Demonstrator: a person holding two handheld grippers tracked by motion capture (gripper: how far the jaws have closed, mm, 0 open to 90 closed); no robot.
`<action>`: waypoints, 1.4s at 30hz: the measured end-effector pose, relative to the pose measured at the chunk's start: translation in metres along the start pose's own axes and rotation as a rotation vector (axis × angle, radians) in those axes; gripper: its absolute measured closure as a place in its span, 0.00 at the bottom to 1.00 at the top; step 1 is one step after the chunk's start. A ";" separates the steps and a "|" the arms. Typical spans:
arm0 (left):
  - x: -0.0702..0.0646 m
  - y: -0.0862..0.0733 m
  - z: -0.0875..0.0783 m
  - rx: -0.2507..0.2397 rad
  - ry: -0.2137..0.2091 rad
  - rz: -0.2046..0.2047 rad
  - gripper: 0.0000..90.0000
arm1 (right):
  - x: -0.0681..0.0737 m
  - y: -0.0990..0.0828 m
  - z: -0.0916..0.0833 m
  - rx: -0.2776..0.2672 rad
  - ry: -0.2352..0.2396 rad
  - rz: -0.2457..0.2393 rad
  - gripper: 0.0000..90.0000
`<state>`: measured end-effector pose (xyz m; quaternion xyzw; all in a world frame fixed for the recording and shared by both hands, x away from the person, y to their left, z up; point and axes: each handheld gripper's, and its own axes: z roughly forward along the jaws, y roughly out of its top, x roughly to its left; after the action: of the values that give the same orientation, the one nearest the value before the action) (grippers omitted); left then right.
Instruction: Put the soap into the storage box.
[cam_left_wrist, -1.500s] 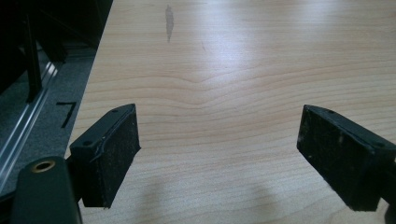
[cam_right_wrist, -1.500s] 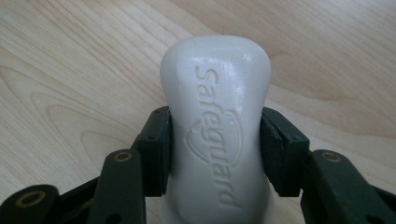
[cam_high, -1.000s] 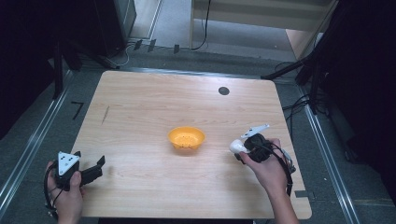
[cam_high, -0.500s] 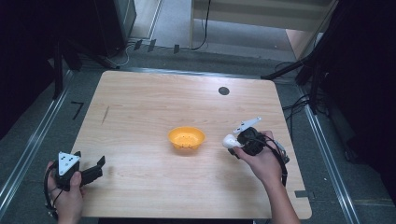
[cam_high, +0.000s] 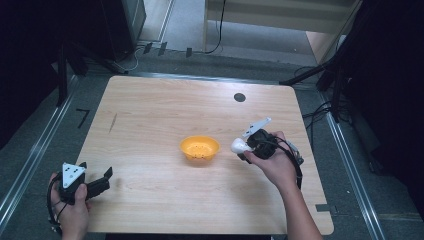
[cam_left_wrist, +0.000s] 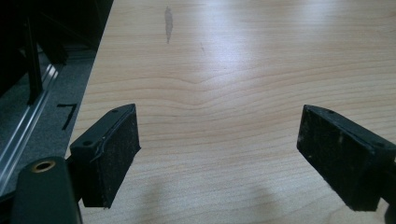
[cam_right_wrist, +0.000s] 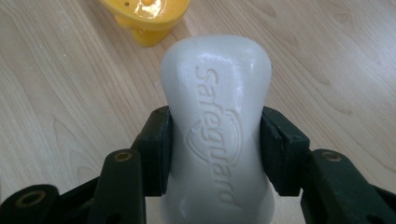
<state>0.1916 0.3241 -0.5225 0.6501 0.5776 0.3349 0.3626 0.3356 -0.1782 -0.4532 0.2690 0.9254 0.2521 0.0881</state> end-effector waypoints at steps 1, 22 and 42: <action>0.000 0.000 0.000 0.000 0.000 -0.001 0.15 | 0.000 0.001 0.001 -0.001 0.002 -0.009 0.56; 0.000 0.000 0.000 0.003 -0.003 0.000 0.15 | 0.000 0.027 0.009 -0.012 0.042 -0.128 0.56; 0.000 0.000 0.001 0.003 -0.007 -0.006 0.15 | 0.008 0.067 0.022 -0.027 0.089 -0.234 0.56</action>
<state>0.1926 0.3244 -0.5226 0.6500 0.5789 0.3308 0.3645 0.3655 -0.1158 -0.4379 0.1463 0.9500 0.2643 0.0793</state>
